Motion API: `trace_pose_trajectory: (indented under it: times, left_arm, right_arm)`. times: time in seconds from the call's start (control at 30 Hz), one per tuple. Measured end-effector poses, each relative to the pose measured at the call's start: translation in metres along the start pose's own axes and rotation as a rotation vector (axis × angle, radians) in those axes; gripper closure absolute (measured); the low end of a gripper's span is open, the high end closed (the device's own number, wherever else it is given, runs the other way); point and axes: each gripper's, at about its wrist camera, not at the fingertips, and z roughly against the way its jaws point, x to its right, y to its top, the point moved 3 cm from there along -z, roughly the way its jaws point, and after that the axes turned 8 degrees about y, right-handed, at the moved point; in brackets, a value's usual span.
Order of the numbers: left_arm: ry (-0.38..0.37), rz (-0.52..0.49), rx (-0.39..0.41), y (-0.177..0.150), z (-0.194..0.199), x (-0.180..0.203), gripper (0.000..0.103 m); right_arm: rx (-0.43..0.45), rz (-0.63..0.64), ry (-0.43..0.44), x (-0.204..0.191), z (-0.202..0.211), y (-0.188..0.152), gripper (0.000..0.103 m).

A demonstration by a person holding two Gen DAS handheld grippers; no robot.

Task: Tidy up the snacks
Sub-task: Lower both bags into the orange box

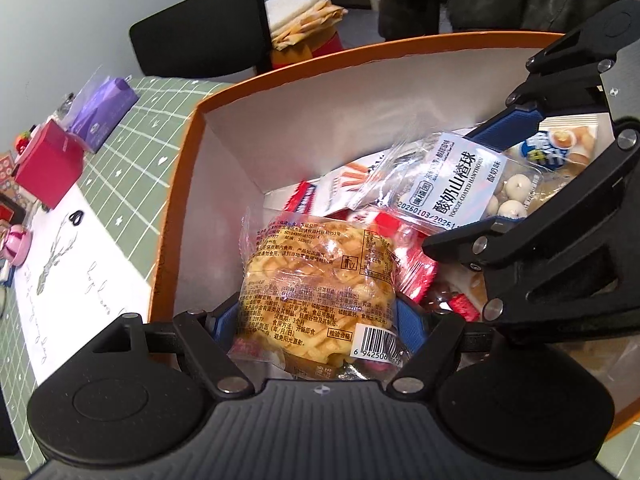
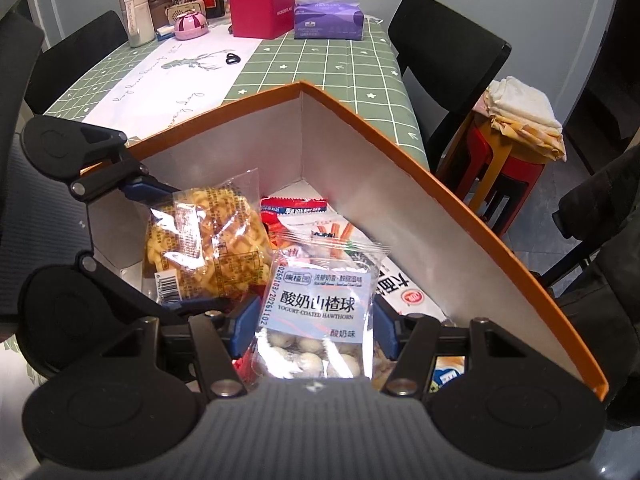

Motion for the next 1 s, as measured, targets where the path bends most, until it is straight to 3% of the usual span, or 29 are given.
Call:
trace_pose_trajectory:
  times: [0.53, 0.63, 0.77, 1.0]
  left_arm:
    - [0.024, -0.044, -0.057, 0.001, -0.004, 0.003, 0.007]
    - [0.031, -0.032, -0.064, 0.001, -0.003, 0.003, 0.006]
    - [0.045, -0.041, -0.070, -0.002, 0.000, 0.006, 0.002]
    - [0.028, -0.056, -0.100, -0.007, 0.007, 0.007, 0.002]
  right_arm:
    - [-0.064, 0.025, 0.018, 0.006, -0.027, 0.003, 0.038]
    - [-0.065, 0.014, 0.038, 0.010, -0.027, 0.004, 0.034]
    - [-0.081, -0.025, 0.066, 0.017, -0.028, 0.004, 0.020]
    - [-0.110, -0.030, 0.061, 0.010, -0.023, -0.001, 0.012]
